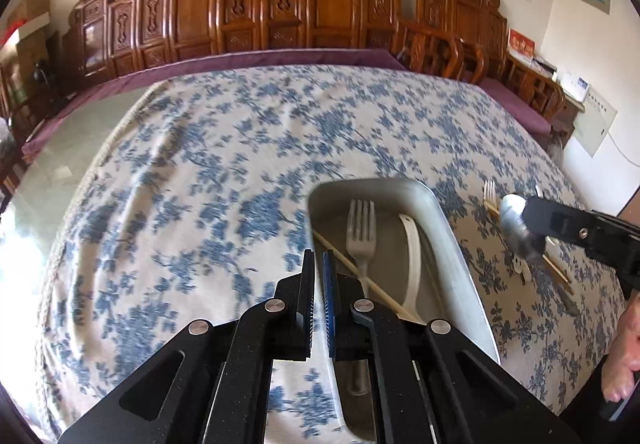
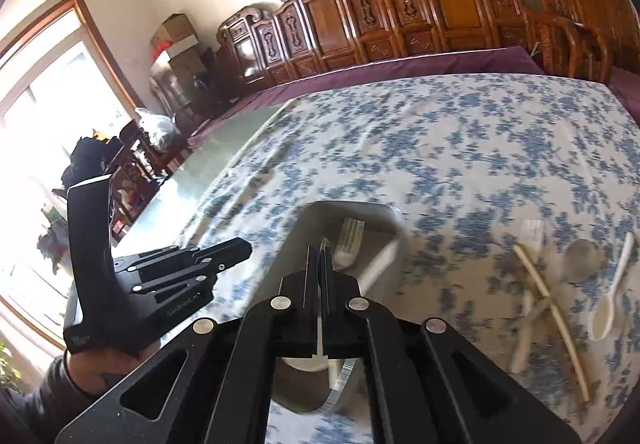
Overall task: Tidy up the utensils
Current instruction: 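Lower the metal spoon into the tray and open the right gripper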
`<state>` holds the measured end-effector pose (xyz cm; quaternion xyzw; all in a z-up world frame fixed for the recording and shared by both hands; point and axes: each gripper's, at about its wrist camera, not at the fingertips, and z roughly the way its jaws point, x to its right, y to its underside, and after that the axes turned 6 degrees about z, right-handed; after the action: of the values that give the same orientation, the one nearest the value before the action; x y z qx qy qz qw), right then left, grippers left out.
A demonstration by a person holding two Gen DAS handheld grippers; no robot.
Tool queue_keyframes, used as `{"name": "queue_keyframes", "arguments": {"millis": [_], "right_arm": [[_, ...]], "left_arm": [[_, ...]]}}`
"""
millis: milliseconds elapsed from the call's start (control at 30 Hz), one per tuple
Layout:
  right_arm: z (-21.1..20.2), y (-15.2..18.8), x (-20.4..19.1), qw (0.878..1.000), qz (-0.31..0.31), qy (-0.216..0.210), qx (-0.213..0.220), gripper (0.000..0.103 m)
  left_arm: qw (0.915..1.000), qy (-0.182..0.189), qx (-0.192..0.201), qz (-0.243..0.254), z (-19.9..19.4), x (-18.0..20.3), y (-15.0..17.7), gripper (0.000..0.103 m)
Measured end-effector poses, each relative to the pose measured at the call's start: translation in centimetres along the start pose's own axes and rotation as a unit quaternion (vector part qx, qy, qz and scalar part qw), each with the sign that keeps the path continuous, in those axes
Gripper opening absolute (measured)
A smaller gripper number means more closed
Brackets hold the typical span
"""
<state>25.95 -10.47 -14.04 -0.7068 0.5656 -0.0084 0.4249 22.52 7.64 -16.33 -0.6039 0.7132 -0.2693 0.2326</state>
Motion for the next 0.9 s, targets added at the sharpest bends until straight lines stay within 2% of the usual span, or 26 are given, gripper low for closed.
{"name": "queue_keyframes", "arguments": {"millis": [233, 400, 567, 900], "right_arm": [[2.7, -1.2, -3.9, 1.0, 0.01, -0.025, -0.013, 0.002], [4.8, -1.8, -5.1, 0.999, 0.024, -0.032, -0.018, 0.002], [7.5, -1.5, -4.9, 0.999, 0.032, -0.014, -0.03, 0.002], [11.5, -1.0, -1.7, 0.996, 0.067, 0.026, -0.055, 0.002]], "left_arm": [[0.9995, -0.02, 0.021, -0.013, -1.5, -3.1, 0.2, 0.003], [0.9987, -0.025, 0.029, -0.035, -1.8, -5.2, 0.0, 0.003], [0.998, -0.03, 0.033, -0.044, -1.9, -6.3, -0.1, 0.003], [0.9983, -0.033, 0.032, -0.036, -1.7, -6.0, -0.3, 0.003]]}}
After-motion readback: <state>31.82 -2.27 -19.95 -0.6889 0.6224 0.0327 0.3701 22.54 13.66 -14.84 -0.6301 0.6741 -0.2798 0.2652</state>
